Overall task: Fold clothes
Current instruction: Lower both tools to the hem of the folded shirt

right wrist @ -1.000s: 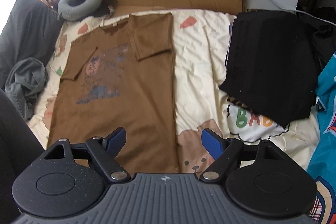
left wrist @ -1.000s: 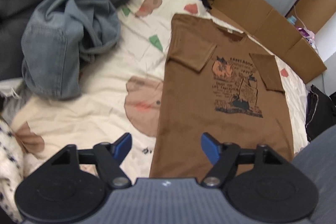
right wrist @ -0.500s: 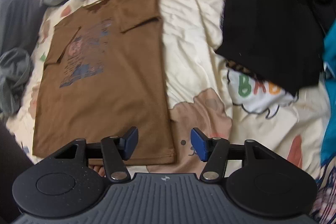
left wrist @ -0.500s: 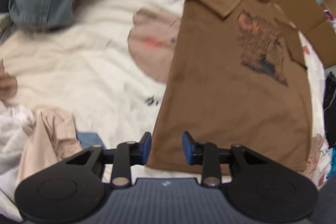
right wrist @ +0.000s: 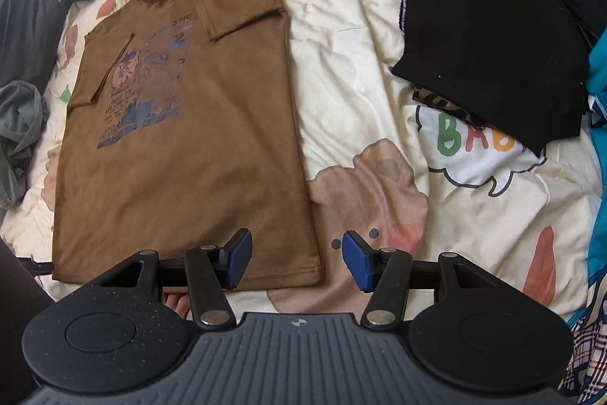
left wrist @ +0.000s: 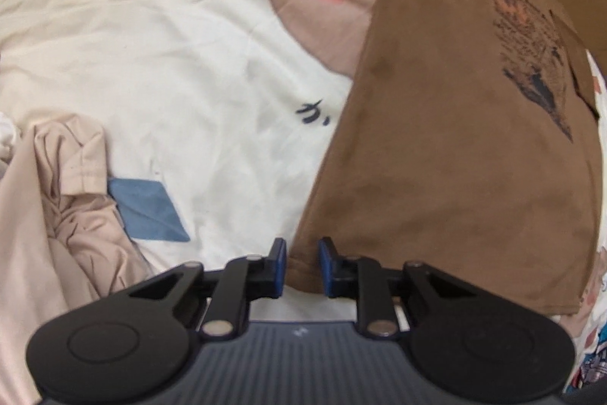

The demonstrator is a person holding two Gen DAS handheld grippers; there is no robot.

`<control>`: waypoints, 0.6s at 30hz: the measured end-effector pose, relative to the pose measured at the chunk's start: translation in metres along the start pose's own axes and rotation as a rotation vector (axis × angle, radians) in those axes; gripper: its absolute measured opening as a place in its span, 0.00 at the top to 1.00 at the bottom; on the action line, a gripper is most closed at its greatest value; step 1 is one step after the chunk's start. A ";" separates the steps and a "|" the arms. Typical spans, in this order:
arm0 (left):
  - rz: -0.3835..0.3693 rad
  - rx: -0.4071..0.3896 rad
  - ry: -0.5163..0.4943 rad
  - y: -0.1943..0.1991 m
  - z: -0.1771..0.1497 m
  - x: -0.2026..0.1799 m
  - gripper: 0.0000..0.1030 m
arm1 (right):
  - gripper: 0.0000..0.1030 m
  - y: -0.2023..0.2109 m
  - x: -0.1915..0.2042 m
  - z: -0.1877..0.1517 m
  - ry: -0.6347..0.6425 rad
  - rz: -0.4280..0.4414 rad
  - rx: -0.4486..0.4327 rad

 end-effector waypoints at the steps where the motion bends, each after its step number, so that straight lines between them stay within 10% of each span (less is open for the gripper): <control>1: 0.002 0.000 0.004 -0.002 0.000 0.001 0.81 | 0.44 -0.001 0.000 0.000 0.006 -0.007 0.003; 18: -0.070 -0.015 0.050 -0.006 -0.015 0.016 0.93 | 0.43 -0.017 0.014 0.002 0.077 -0.040 0.042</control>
Point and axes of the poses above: each gripper's, at about its wrist camera, not at the fingertips, and y roughly against the way its jaws point, x to its left, z to its top, the point moved 8 cm from there along -y, roughly the way its jaws point, and after that the axes turned 15 degrees about x, right-handed, at the moved point
